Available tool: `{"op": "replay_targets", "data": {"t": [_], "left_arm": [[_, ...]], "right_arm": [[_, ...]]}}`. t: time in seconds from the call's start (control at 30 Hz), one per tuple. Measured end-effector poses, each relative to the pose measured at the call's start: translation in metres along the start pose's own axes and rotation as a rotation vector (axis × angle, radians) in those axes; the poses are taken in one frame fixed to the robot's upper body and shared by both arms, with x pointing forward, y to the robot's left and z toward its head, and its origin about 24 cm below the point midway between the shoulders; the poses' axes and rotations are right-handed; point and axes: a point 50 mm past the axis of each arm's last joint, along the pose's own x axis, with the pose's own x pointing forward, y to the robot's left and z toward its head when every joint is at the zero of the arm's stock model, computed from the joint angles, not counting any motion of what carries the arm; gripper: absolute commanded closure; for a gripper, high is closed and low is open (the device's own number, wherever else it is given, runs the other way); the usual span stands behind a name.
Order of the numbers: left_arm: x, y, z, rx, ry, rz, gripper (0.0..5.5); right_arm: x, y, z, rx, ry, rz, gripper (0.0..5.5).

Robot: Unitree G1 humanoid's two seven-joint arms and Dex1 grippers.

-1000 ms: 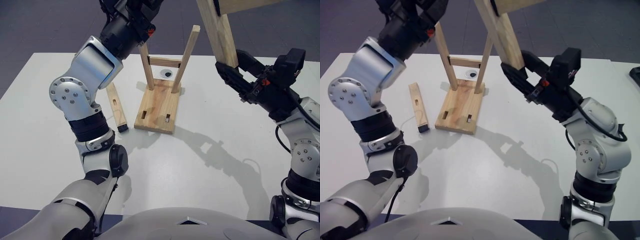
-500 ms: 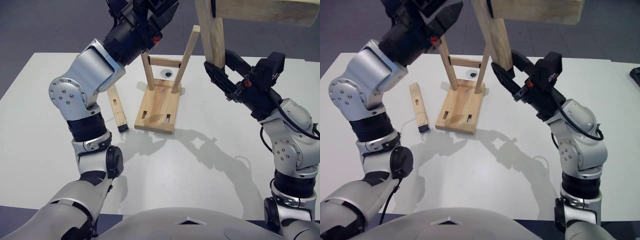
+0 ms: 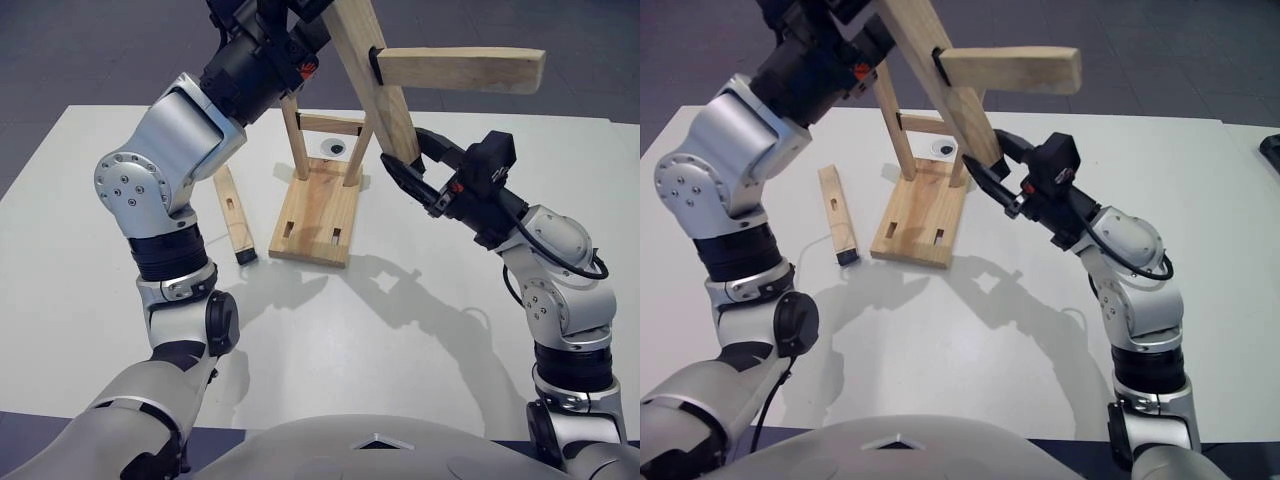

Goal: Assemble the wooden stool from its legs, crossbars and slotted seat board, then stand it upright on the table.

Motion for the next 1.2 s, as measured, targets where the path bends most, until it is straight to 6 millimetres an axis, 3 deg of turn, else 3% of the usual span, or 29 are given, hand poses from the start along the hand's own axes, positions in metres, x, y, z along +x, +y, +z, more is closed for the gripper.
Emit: {"op": "replay_targets", "data": {"t": [0.67,1.2], "left_arm": [[-0.005,0.012,-0.005,0.025,0.002,0.075,3.84],[-0.011,0.026,-0.01,0.116,-0.012,0.184,4.31]], "right_arm": [[0.0,-0.001,-0.008,-0.056,0.033,-0.009,3.44],[0.002,-0.002,-0.017,-0.143,0.077,-0.014,3.45]]}}
